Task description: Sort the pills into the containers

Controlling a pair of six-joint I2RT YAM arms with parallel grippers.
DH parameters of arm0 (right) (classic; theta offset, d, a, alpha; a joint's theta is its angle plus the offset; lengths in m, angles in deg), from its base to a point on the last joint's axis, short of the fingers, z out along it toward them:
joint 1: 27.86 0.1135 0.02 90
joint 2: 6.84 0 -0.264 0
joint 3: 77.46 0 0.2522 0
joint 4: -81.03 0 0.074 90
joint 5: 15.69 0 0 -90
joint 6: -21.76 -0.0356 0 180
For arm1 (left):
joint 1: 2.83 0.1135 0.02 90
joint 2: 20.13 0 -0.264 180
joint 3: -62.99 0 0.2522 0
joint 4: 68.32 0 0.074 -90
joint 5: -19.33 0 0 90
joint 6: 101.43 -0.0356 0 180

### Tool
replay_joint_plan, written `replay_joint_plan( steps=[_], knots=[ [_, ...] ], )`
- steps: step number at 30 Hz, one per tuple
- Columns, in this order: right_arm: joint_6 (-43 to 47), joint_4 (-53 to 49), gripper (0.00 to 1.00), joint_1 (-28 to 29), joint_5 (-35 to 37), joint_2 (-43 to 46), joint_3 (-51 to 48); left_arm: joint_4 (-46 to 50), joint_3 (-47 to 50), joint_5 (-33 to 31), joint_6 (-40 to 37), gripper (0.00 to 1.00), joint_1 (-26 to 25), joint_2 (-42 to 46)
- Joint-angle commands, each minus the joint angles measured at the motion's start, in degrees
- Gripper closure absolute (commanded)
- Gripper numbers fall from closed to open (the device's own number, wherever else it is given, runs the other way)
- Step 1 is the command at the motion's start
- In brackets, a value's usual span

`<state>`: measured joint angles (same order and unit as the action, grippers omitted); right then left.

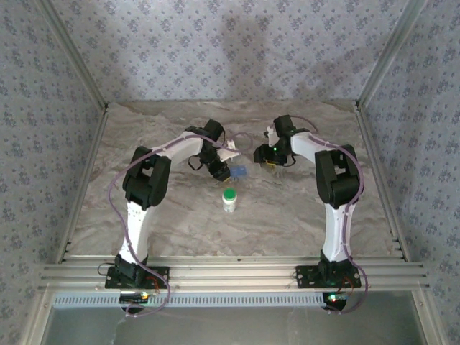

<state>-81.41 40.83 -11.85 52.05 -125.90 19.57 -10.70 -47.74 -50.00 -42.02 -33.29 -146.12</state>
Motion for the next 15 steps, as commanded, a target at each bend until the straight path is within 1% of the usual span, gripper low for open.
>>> replay_joint_plan(
  steps=[1, 7, 15],
  knots=[
    [-2.0, -2.1, 0.40, 2.2, -1.9, 1.9, -2.5, -1.1, 1.2, -6.3, -1.0, 0.63, -1.2, 0.8],
    [-3.8, 0.9, 0.41, 2.9, -0.5, 5.8, -7.1, -1.5, 1.9, -7.8, -1.5, 0.63, -2.2, 0.7],
    [-2.6, 0.1, 0.43, 3.0, -1.7, 0.6, -5.5, -0.7, 1.7, -9.2, -2.6, 0.63, -3.4, 0.0]
  ],
)
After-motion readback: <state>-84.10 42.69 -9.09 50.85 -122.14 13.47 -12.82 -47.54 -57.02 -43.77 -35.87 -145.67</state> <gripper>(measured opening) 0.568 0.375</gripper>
